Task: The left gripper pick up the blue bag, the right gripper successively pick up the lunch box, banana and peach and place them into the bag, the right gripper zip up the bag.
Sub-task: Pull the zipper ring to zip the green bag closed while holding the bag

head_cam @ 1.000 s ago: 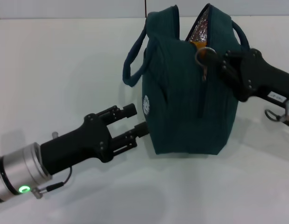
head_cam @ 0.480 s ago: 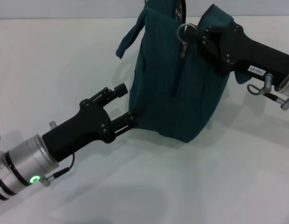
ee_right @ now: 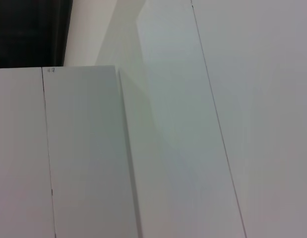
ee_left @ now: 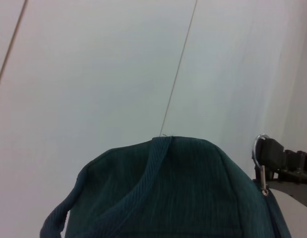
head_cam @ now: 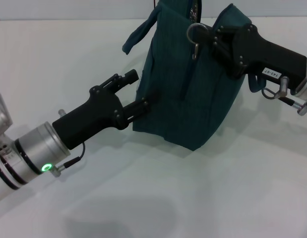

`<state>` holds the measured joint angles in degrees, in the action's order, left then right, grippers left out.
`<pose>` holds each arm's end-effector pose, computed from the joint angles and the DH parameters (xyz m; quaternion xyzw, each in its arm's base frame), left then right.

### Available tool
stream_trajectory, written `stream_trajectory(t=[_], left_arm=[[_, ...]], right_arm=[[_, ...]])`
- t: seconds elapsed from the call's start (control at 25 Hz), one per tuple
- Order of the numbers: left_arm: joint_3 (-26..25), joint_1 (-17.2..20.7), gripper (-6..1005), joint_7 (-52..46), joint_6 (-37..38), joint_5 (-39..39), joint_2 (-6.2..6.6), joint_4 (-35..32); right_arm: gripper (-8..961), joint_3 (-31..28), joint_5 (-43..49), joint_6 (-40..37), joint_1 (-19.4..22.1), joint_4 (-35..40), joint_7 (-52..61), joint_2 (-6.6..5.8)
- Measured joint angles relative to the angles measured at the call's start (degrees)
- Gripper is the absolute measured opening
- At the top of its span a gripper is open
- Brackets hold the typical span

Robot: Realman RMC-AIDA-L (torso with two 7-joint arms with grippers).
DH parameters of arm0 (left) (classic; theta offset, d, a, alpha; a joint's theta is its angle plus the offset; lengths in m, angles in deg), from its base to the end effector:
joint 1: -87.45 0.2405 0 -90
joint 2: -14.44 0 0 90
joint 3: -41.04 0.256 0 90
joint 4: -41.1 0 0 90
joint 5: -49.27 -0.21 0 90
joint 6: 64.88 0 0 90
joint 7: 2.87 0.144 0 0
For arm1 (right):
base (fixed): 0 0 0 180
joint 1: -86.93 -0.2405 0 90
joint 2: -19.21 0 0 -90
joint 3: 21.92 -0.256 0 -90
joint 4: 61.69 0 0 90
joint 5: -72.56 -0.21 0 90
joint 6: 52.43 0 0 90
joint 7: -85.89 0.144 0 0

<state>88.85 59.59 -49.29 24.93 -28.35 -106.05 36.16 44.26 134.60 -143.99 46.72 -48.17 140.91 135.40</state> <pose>-0.2597 0.2851 -0.0560 -0.8356 -0.2186 -0.4498 0.2272 0.1779 0.3539 -0.0171 -0.8620 0.0894 0.4786 0.1412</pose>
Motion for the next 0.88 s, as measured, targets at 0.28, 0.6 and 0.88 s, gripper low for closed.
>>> stream_trajectory(t=[0.28,0.6,0.88], left_arm=[[0.2,-1.2,725,-0.1,-1.1,-0.7,0.04,0.1],[0.3,-1.4,597,-0.2,-0.6,-1.3,0.21,0.1],[1.8,-2.2,250,-0.2,-0.6,-1.8,0.34,-0.1]], right_arm=[[20,0.0,-0.2,-0.2,0.0,-0.1,0.0,0.0],[21,0.0,-0.6,-0.3,0.1,-0.1,0.0,0.0],[21,0.0,-0.6,-0.4,0.4,-0.1,0.0,0.0]])
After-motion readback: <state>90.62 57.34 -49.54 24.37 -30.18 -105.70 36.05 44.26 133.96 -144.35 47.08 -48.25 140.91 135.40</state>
